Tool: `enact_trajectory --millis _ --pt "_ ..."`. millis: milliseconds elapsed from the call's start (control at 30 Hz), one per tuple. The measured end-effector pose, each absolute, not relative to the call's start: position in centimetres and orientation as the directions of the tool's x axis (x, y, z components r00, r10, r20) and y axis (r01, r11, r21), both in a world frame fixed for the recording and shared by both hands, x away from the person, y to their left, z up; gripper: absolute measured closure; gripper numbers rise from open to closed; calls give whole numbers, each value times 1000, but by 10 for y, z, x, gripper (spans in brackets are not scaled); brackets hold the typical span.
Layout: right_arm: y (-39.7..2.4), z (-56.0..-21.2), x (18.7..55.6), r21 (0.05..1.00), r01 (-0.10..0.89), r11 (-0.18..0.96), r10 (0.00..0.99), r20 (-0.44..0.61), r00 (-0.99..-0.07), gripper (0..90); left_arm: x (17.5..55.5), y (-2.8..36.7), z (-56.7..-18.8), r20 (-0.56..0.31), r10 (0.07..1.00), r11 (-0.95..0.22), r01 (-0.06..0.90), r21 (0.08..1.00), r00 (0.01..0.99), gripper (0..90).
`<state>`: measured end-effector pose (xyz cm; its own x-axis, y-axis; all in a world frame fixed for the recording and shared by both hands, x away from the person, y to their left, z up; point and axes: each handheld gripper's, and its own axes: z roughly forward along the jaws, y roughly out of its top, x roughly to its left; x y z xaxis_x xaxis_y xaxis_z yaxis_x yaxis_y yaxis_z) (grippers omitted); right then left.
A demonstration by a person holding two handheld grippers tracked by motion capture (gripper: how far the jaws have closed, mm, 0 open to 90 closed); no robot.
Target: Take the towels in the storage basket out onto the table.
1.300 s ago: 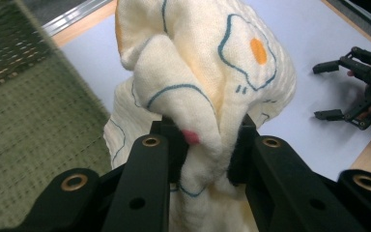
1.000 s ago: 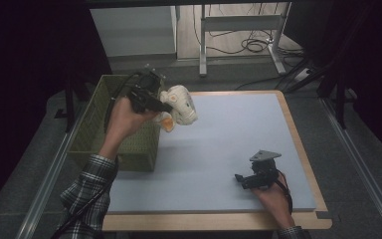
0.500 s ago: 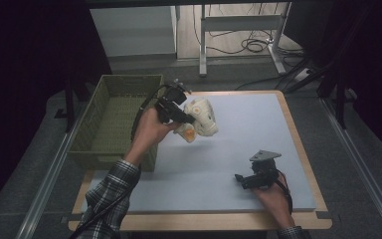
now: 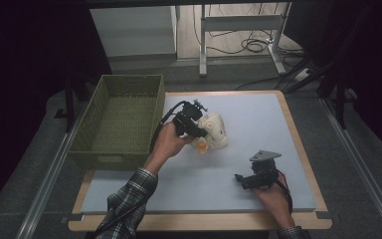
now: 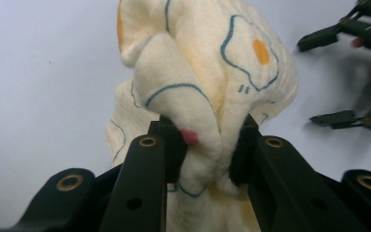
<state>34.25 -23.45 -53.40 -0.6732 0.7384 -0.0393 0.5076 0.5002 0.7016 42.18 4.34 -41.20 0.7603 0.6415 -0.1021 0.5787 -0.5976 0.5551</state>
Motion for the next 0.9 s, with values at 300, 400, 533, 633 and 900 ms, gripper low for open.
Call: enact_trajectory --millis 300,400,533,633,900 --pt "-234 -534 342 702 508 500 738 -39 -673 36 423 44 -455 -93 670 -590 604 536 737 693" --pt "-234 -534 342 702 507 500 738 -39 -673 36 423 46 -473 -96 679 -585 616 528 728 654" --pt "-234 -534 342 702 507 500 738 -40 -673 36 422 47 -491 -111 685 -579 631 517 720 560" --pt "-234 -534 342 702 507 500 738 -39 -673 36 422 49 -501 -117 690 -567 633 527 715 418" --pt "-235 -533 343 700 510 500 739 -38 -673 38 410 56 -500 -104 720 -524 636 567 686 141"
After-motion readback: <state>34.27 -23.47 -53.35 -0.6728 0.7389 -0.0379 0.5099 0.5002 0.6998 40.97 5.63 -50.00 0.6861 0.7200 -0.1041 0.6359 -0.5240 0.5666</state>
